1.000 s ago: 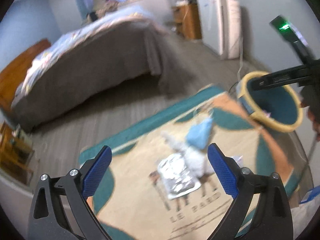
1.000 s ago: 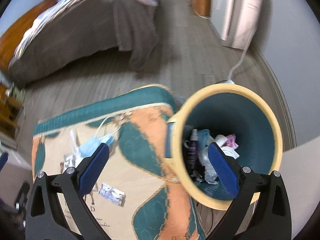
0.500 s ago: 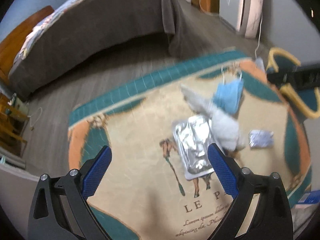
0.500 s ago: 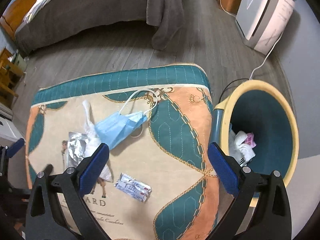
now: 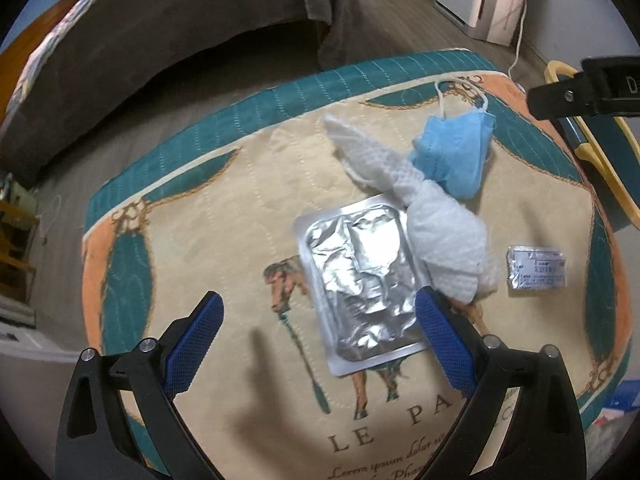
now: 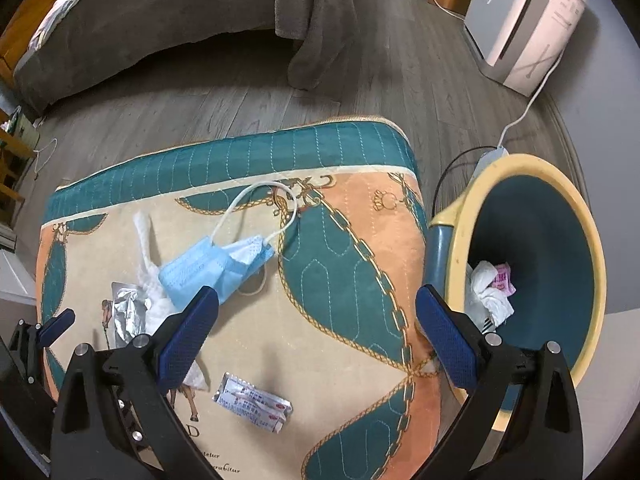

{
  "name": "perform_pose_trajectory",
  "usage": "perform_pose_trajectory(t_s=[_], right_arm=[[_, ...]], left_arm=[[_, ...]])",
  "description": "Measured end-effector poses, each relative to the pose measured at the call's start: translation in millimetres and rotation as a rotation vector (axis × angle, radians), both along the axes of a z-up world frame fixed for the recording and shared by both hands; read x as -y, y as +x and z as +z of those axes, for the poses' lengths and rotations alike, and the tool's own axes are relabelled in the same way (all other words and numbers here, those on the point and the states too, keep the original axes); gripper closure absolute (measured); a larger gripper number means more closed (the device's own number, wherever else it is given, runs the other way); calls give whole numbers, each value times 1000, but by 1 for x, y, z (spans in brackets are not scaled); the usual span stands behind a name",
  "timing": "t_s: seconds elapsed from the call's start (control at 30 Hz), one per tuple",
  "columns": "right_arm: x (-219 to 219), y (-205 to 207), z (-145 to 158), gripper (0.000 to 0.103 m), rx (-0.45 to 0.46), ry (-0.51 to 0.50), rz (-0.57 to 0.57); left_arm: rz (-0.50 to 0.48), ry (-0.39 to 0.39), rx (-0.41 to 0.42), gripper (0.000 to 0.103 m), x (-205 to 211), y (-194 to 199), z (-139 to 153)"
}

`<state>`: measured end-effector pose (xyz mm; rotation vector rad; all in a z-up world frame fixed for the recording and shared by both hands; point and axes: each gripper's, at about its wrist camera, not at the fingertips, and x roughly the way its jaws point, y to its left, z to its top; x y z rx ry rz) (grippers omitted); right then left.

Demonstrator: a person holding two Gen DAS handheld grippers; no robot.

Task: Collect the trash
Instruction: 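Grasp the foil blister pack with the left tool while the right tool grasps the blue mask, then carry the blister pack and blue mask over the bin and release both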

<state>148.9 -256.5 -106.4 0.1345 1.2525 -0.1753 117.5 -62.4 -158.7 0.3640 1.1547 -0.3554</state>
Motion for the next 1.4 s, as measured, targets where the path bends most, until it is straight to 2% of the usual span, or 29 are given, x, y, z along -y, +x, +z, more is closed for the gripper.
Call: perform_pose_trajectory(t_s=[0.43,0.53,0.7,0.83,0.87,0.9,0.93,0.97,1.03,1.1,1.2,1.4], right_arm=[[-6,21,-15,6,-25,14,-4],[-12,25,-22,6,-38,30,-10],[-25,32,-31,6,-52,70,-14],[-38,37,-40,10,-72,60,7],[-41,38,-43,12,-76,58,10],[-42,38,-43,21,-76,60,13],[-44,38,-43,35,-73,64,18],[-46,39,-43,44,-73,59,31],[-48,39,-43,72,-79,49,53],[-47,38,-41,86,-78,56,60],[-39,34,-34,93,-54,73,49],[-34,26,-16,94,-3,71,50]], left_arm=[[4,-72,-120,10,7,16,-20],[1,-91,-125,19,-1,19,-19],[5,-100,-120,42,-17,24,-15],[-12,-109,-123,43,-29,24,-14],[-18,-108,-122,43,-30,23,-14],[-22,-107,-121,43,-30,24,-14],[-26,-105,-120,43,-31,23,-14],[-28,-104,-119,43,-30,21,-15],[-32,-101,-118,43,-29,20,-15],[-31,-101,-121,43,-22,25,-14],[-27,-100,-122,44,-15,25,-13],[-17,-104,-86,44,-18,17,4]])
